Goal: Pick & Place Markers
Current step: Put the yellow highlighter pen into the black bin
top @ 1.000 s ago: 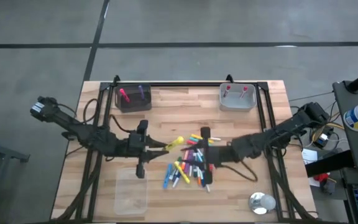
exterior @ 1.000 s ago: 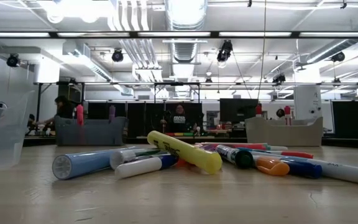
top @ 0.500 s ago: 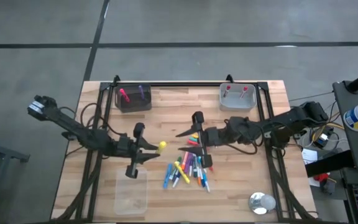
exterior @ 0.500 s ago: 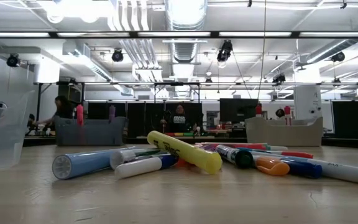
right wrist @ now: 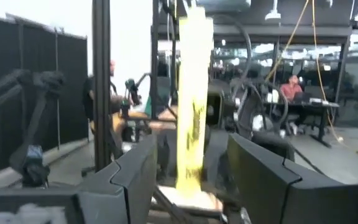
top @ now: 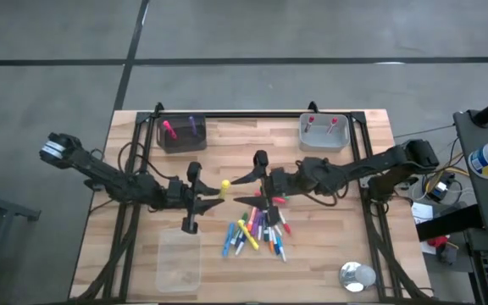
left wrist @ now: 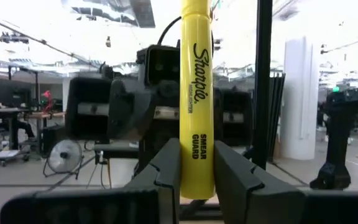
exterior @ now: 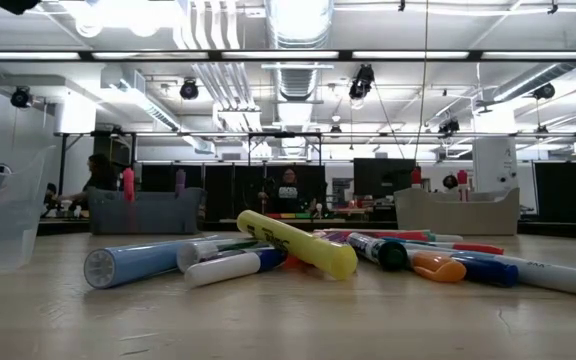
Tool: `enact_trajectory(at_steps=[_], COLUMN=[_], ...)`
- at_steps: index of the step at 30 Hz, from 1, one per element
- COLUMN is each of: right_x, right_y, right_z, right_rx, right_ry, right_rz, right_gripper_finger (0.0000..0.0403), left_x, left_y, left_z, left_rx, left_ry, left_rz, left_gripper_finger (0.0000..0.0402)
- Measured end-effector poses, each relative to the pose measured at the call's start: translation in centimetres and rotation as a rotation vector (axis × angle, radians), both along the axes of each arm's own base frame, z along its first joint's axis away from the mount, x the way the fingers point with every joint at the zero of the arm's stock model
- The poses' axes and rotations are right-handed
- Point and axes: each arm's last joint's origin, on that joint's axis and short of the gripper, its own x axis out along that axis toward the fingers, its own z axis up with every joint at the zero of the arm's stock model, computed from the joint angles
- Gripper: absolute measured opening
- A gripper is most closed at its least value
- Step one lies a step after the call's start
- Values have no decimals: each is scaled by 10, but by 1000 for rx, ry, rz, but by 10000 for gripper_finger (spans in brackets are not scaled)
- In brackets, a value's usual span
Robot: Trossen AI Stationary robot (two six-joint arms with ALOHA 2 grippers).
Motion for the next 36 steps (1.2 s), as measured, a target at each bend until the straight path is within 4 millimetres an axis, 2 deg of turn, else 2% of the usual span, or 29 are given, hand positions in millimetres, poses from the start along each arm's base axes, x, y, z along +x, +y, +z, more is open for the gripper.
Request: enact_trajectory(at_steps=[11, 36], right_x=[17, 20], right_y=[3, -6], right_z=[0, 3], right_rx=[3, 72], right_ry=[-3, 12], right_rz=[4, 14], right_gripper_finger=[189, 175], left_x=[9, 14], left_y=[-4, 4], left_z=[-3, -5], left_rx=[32, 19], left_ry=[-91, -92], left_rz=[-30, 3], left_gripper_finger=[65, 65])
